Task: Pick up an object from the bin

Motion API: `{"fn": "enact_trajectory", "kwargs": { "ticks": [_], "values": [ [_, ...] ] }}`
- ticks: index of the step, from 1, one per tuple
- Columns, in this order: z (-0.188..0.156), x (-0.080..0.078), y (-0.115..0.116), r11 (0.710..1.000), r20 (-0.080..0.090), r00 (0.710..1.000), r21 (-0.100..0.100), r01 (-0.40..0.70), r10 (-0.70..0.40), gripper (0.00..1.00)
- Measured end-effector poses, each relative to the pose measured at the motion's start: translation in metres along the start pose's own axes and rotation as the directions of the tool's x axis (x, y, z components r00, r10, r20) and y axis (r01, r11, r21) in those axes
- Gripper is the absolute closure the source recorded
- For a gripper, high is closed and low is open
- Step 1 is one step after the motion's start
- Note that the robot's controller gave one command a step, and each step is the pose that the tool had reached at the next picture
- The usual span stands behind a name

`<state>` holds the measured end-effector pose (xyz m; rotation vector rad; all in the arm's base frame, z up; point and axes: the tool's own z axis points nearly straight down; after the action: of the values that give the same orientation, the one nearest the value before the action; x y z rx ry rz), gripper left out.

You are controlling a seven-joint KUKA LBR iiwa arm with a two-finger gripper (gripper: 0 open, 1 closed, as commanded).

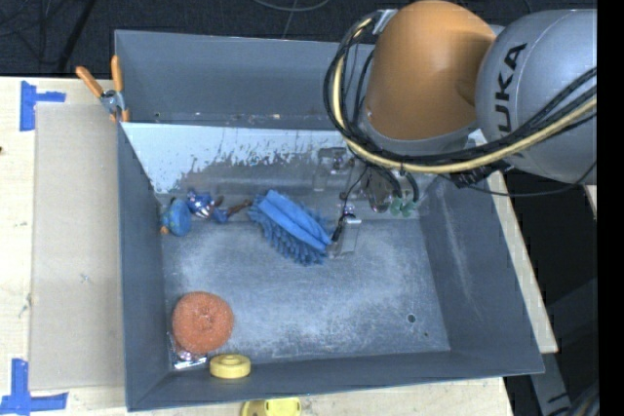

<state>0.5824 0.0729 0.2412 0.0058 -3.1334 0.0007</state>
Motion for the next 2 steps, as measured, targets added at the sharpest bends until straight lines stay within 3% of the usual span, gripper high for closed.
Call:
{"fn": "enact_trajectory", "kwargs": {
  "ticks": [1,2],
  "values": [
    [-0.005,-0.001,-0.001,1.000,0.008,1.000,-0.001,-0.002,0.002,0.00],
    [0.069,-0.014,-0.005,0.998,0.013,0.998,-0.002,-0.062,0.062,0.00]
  ]
}}
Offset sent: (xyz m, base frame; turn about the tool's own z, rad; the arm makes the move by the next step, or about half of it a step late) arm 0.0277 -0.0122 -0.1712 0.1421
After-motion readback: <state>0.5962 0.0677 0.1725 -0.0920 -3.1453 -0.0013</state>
